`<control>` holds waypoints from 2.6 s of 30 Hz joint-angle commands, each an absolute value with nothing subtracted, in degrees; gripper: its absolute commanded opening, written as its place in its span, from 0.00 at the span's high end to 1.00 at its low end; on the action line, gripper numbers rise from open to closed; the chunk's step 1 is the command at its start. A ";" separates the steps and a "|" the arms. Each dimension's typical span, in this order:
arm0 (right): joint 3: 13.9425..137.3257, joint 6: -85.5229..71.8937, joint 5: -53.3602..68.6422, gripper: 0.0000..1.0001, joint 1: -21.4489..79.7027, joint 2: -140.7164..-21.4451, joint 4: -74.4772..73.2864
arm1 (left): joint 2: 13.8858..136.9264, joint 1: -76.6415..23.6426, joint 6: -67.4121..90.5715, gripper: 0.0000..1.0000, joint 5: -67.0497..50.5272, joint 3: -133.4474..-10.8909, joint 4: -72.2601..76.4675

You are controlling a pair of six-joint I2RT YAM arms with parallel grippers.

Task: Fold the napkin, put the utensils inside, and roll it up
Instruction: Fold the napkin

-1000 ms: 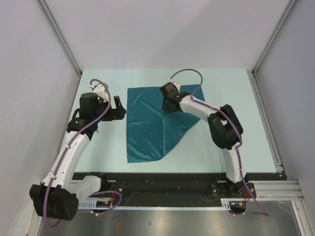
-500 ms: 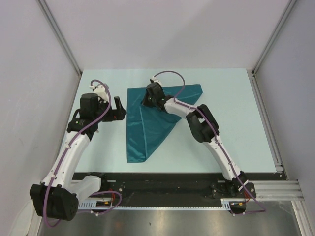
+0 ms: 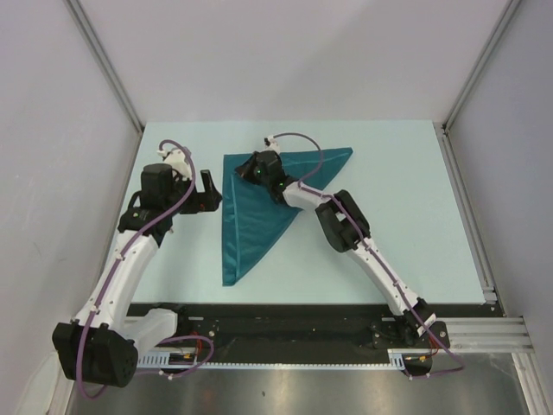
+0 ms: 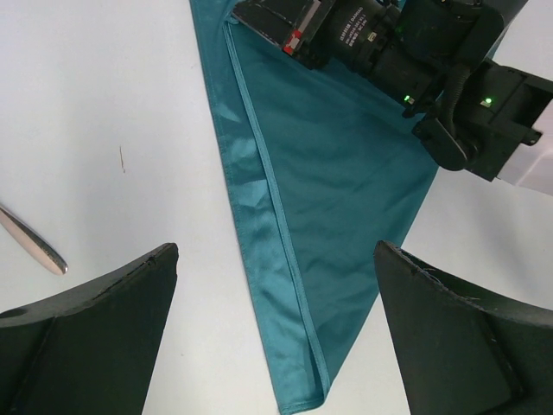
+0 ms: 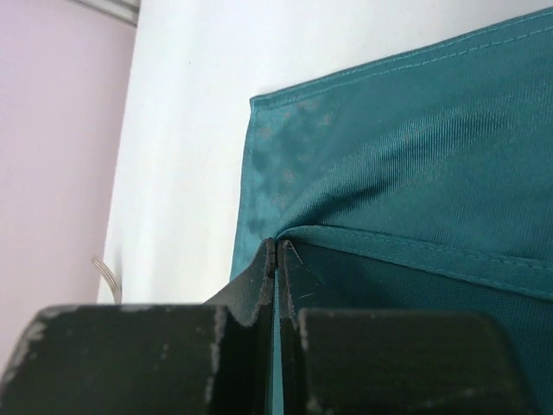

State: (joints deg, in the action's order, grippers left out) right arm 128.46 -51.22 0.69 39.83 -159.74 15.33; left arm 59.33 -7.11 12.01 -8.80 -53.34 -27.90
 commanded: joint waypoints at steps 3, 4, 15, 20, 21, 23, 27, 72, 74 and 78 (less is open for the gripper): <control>132.88 -53.70 -3.87 1.00 39.64 -161.71 25.74 | 59.85 -6.86 12.74 0.00 -9.93 -53.52 -26.10; 133.59 -53.61 -4.04 1.00 39.55 -162.24 26.45 | 59.94 -6.86 12.74 0.00 -10.02 -53.53 -26.10; 140.45 -54.67 -7.47 1.00 39.73 -168.13 26.89 | 60.82 -6.86 12.74 0.00 -10.11 -53.88 -26.37; 144.22 -54.14 -6.86 1.00 39.55 -170.42 26.02 | 61.35 -6.86 12.66 0.00 -10.28 -54.23 -26.72; 144.75 -53.97 -6.51 1.00 39.55 -170.85 26.10 | 61.43 -6.86 12.66 0.00 -10.46 -54.23 -26.72; 145.37 -54.05 -6.33 1.00 39.55 -171.39 25.84 | 61.61 -6.86 12.66 0.00 -10.55 -54.32 -26.72; 145.20 -53.88 -6.33 1.00 39.73 -171.91 26.02 | 61.96 -6.86 12.66 0.00 -10.81 -54.32 -26.89; 90.81 -43.42 15.29 0.44 25.08 -123.86 33.86 | 60.29 -8.78 12.57 0.00 -6.44 -51.77 -25.49; 86.60 -41.05 17.73 0.44 21.99 -119.02 28.42 | 60.21 -10.89 12.92 0.00 -4.14 -51.59 -25.92; 83.76 -38.32 21.52 0.45 14.43 -116.54 19.00 | 60.73 -16.25 17.30 0.00 -4.73 -49.14 -23.40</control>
